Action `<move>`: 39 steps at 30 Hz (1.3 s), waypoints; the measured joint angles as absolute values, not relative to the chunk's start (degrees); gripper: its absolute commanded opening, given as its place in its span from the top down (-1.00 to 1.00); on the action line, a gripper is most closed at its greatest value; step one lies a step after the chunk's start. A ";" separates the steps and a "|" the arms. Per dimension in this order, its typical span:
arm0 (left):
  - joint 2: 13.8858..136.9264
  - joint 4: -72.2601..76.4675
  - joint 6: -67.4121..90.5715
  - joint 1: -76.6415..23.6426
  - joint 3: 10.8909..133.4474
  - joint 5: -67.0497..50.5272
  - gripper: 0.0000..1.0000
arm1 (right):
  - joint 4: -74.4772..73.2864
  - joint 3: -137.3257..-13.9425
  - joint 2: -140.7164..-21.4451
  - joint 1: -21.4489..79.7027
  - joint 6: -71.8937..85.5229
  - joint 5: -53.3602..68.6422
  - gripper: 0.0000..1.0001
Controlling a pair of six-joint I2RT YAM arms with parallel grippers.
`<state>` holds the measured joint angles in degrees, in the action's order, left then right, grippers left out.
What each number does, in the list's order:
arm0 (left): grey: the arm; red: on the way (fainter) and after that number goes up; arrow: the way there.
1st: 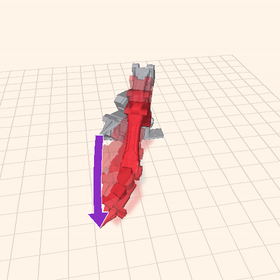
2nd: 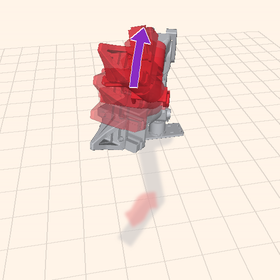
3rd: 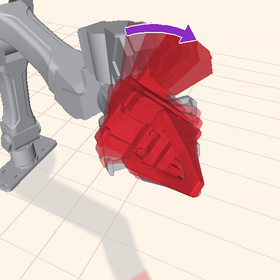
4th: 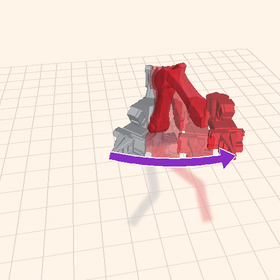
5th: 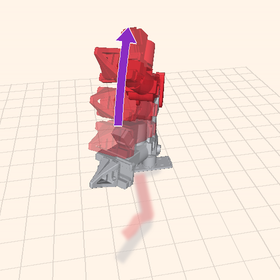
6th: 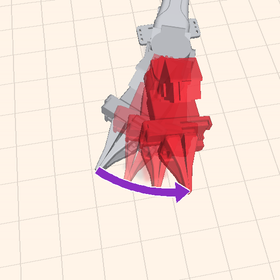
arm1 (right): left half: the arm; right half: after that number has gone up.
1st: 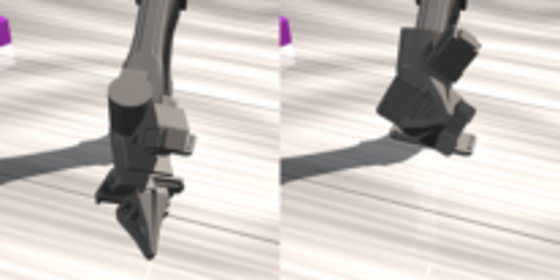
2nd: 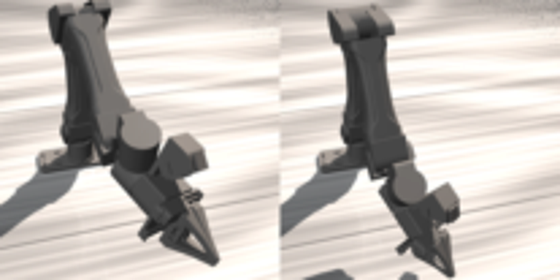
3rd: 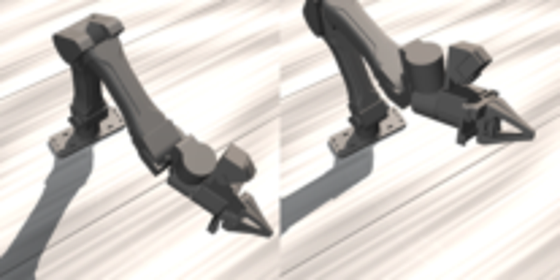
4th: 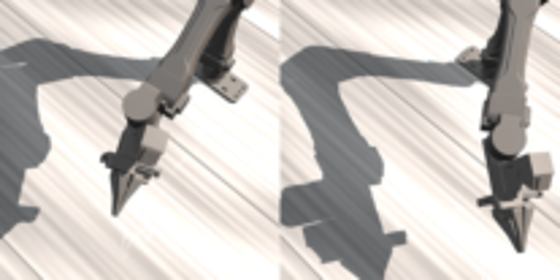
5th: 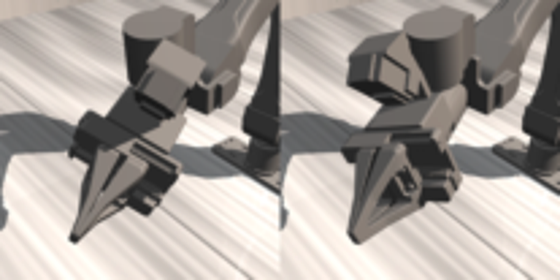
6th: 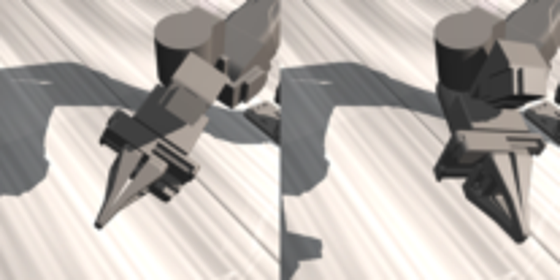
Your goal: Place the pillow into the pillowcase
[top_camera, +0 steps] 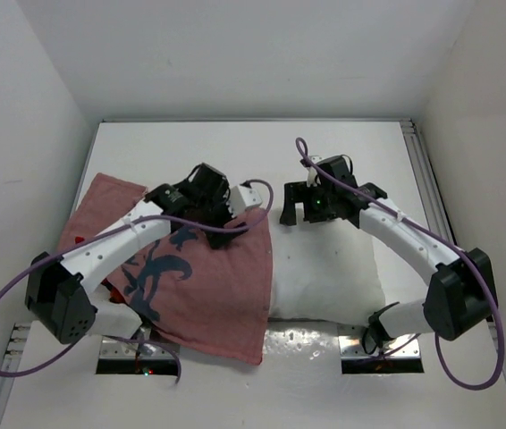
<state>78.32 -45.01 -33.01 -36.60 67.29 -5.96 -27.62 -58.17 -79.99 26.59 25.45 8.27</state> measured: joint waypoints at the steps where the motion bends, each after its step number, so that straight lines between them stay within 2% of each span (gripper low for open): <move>1: 77.32 -43.75 -33.80 -36.84 65.12 -6.59 -0.63 | -27.31 -57.71 -79.96 26.57 25.45 8.71 -0.73; 2: 76.18 -42.15 -34.39 -37.15 62.87 -7.22 -0.39 | -27.07 -57.41 -79.96 26.52 25.43 9.15 -0.43; 3: 75.11 -40.45 -34.96 -37.45 60.95 -7.77 -0.17 | -26.76 -57.10 -79.96 26.48 25.34 9.52 -0.27; 4: 74.35 -39.09 -35.48 -37.87 59.55 -8.08 0.47 | -26.44 -56.80 -79.96 26.33 25.47 10.04 -0.11; 5: 73.84 -37.98 -35.73 -38.48 58.59 -8.38 0.79 | -25.93 -56.49 -80.01 26.24 25.71 10.72 0.28; 6: 73.84 -37.12 -36.21 -39.11 58.15 -8.60 1.00 | -25.56 -56.27 -80.01 26.09 25.82 11.11 0.47; 8: 74.94 -35.05 -36.84 -39.83 58.17 -7.88 1.00 | -24.47 -55.81 -80.05 25.67 26.59 12.32 0.75; 9: 76.01 -33.58 -37.01 -39.72 58.43 -7.22 1.00 | -24.05 -55.81 -80.12 25.63 27.03 12.67 0.96; 13: 82.72 -30.22 -36.97 -36.47 63.68 -4.08 1.00 | -21.45 -55.81 -80.34 25.58 29.54 12.34 1.00; 19: 95.22 -25.91 -36.23 -30.74 85.32 -1.69 1.00 | -14.96 -55.79 -80.25 27.70 34.02 9.04 1.00; 20: 95.68 -24.58 -36.64 -30.72 86.98 -1.67 1.00 | -14.24 -55.55 -80.01 28.64 34.54 8.69 0.99; 21: 95.72 -23.81 -37.60 -30.55 88.12 -1.61 0.88 | -13.39 -55.02 -79.68 29.74 35.09 8.62 0.96; 22: 95.35 -23.35 -38.85 -30.50 88.75 -1.85 0.77 | -12.97 -54.48 -79.35 30.76 35.77 8.84 0.79; 23: 94.85 -23.33 -40.01 -30.83 88.77 -2.33 0.62 | -12.38 -54.00 -79.15 31.79 36.51 9.08 0.58; 24: 94.48 -23.40 -41.17 -31.29 88.68 -3.14 0.21 | -11.97 -53.84 -79.11 32.58 36.91 9.26 0.36; 25: 93.95 -23.29 -42.54 -31.99 88.09 -4.16 -0.01 | -11.88 -53.82 -79.11 33.17 37.52 9.50 -0.08; 26: 93.23 -23.40 -43.66 -32.67 87.00 -5.15 -0.29 | -11.86 -53.80 -79.11 33.54 38.00 9.76 -0.29; 27: 92.40 -23.81 -44.36 -33.19 85.65 -5.89 -0.36 | -11.79 -53.78 -79.07 33.63 38.26 9.93 -0.42; 28: 91.61 -24.69 -44.80 -33.69 84.27 -6.61 -0.40 | -11.73 -53.67 -78.96 33.63 38.30 10.09 -0.58; 31: 90.35 -27.81 -45.65 -34.41 82.00 -8.05 -0.40 | -11.77 -52.90 -77.93 33.12 38.65 10.07 -0.77; 39: 89.71 -32.45 -45.89 -35.68 81.14 -6.15 -0.37 | -12.16 -52.10 -75.75 29.54 38.48 10.57 -0.93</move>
